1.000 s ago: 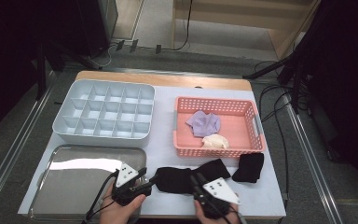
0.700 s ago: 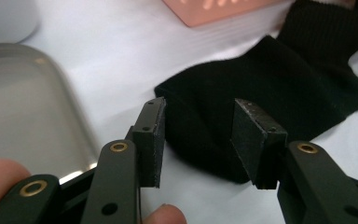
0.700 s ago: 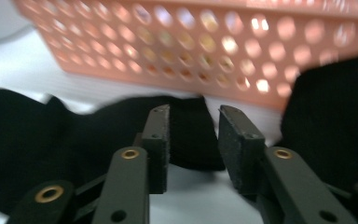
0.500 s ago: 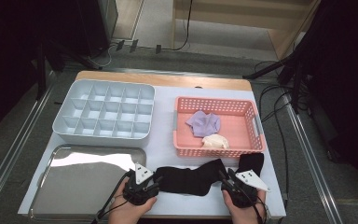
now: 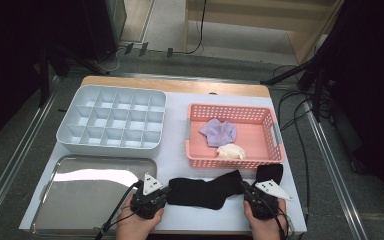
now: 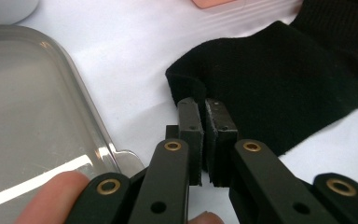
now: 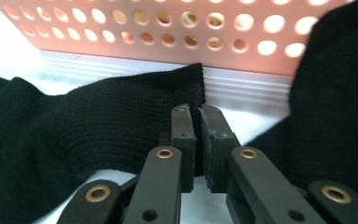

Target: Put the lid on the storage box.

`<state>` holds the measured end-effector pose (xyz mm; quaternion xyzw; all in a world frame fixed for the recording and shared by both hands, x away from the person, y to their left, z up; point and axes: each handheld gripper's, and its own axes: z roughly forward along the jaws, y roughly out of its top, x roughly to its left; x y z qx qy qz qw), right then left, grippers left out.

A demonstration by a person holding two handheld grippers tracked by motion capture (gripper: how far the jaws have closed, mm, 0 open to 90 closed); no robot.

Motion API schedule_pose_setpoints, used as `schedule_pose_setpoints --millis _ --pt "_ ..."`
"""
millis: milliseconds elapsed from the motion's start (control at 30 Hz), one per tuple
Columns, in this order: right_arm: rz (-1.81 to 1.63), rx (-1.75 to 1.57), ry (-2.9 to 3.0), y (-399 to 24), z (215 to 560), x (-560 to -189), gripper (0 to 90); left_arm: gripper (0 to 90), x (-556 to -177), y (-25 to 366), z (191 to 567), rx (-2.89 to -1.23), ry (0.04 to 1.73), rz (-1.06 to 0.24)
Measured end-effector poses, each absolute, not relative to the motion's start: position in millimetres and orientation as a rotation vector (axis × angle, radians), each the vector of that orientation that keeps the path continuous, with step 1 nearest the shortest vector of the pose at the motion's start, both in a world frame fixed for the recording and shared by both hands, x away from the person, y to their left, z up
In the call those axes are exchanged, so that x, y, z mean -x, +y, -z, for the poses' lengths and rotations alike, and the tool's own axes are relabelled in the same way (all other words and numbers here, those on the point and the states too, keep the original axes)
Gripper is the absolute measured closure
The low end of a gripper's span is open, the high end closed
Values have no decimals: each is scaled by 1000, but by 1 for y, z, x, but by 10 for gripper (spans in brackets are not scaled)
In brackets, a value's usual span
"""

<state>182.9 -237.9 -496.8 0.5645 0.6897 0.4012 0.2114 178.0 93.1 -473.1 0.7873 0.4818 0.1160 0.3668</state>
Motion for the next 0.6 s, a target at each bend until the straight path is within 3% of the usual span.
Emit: schedule_pose_setpoints --millis 400,533,600 --pt "-1090 -1621 1872 -272 494 -180 863 890 -195 91 469 -2024 1208 -230" --pt "-1158 -1596 1888 -274 494 -180 738 874 -195 85 472 -2039 1215 -260" --pt "-1215 -1575 1877 -276 490 -178 726 831 -196 87 470 -2014 1222 -280"
